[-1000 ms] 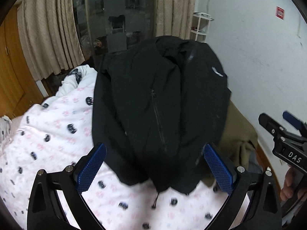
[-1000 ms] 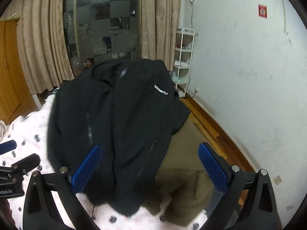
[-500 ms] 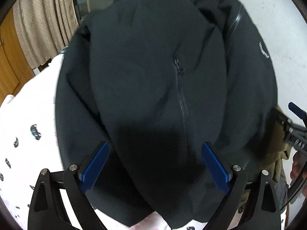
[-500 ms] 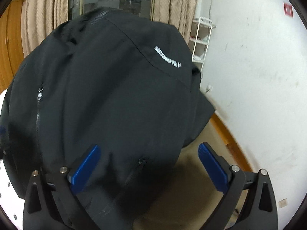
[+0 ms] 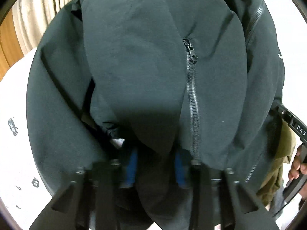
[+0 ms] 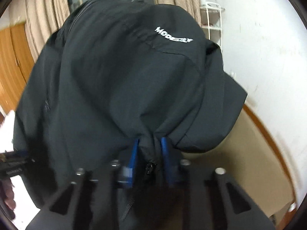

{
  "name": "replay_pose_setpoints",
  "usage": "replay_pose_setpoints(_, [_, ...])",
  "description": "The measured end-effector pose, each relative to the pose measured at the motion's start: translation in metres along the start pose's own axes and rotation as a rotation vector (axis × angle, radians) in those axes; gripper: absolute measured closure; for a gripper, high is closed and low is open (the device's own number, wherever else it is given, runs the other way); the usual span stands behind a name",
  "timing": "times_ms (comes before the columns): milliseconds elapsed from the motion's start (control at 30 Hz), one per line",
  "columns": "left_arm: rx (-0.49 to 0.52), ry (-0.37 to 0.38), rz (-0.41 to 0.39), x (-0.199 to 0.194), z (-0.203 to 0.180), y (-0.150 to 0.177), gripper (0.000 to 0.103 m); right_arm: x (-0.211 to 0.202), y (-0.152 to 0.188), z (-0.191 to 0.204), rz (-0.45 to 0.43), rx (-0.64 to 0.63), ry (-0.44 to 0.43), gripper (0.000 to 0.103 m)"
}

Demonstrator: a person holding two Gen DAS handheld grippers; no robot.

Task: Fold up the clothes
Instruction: 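Reach both grippers to the black jacket and close on its hem, then lift the black jacket with both grippers and spread it over the duvet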

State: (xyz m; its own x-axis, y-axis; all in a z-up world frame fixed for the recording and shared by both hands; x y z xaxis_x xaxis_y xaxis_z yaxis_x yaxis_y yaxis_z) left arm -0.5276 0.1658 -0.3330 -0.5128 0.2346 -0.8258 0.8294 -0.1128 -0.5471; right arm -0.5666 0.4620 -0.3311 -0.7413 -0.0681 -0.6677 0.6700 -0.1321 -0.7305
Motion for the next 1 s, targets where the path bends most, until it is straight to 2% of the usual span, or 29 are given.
replay_pose_setpoints(33, [0.005, 0.01, 0.0, -0.002, -0.002, 0.002, 0.093, -0.001, 0.001, -0.001, -0.003, 0.012, -0.014, 0.089])
replay_pose_setpoints(133, [0.026, 0.018, -0.006, -0.014, -0.008, 0.008, 0.099, -0.004, 0.003, -0.004, -0.011, 0.047, -0.055, 0.095])
replay_pose_setpoints(233, [0.031, 0.037, -0.005, -0.026, -0.011, 0.014, 0.1, -0.008, 0.006, -0.007, -0.019, 0.083, -0.095, 0.097])
replay_pose_setpoints(433, [0.044, 0.097, -0.013, -0.069, -0.015, 0.03, 0.101, -0.029, 0.001, 0.0, -0.026, 0.037, -0.097, 0.097])
replay_pose_setpoints(533, [0.067, 0.1, -0.018, -0.097, -0.017, 0.04, 0.101, -0.042, -0.001, 0.005, -0.023, 0.006, -0.086, 0.098])
replay_pose_setpoints(633, [0.093, 0.102, -0.025, -0.127, -0.02, 0.052, 0.102, -0.061, -0.005, 0.009, -0.02, -0.036, -0.068, 0.098])
replay_pose_setpoints(867, [0.096, 0.106, -0.077, -0.206, -0.029, 0.048, 0.102, -0.118, -0.029, 0.042, -0.016, -0.119, -0.049, 0.098])
replay_pose_setpoints(967, [0.098, 0.094, -0.099, -0.249, -0.013, 0.067, 0.102, -0.155, -0.034, 0.064, -0.023, -0.174, -0.048, 0.098])
replay_pose_setpoints(1000, [0.103, 0.086, -0.104, -0.262, -0.002, 0.064, 0.102, -0.172, -0.034, 0.075, -0.026, -0.198, -0.049, 0.098])
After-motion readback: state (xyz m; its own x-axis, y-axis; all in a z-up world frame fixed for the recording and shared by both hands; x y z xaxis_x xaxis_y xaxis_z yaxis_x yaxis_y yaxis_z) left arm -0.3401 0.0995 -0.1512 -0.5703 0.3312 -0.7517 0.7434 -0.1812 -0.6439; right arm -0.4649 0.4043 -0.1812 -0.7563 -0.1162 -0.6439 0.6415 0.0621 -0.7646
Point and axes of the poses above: each gripper's, at about its wrist camera, not at the fingertips, and x roughly the way its jaws point, z to its left, y to its underside, the point moved 9 cm from there along x, roughly the way its jaws point, and after that the axes turned 2 degrees about y, right-handed, at the moved point
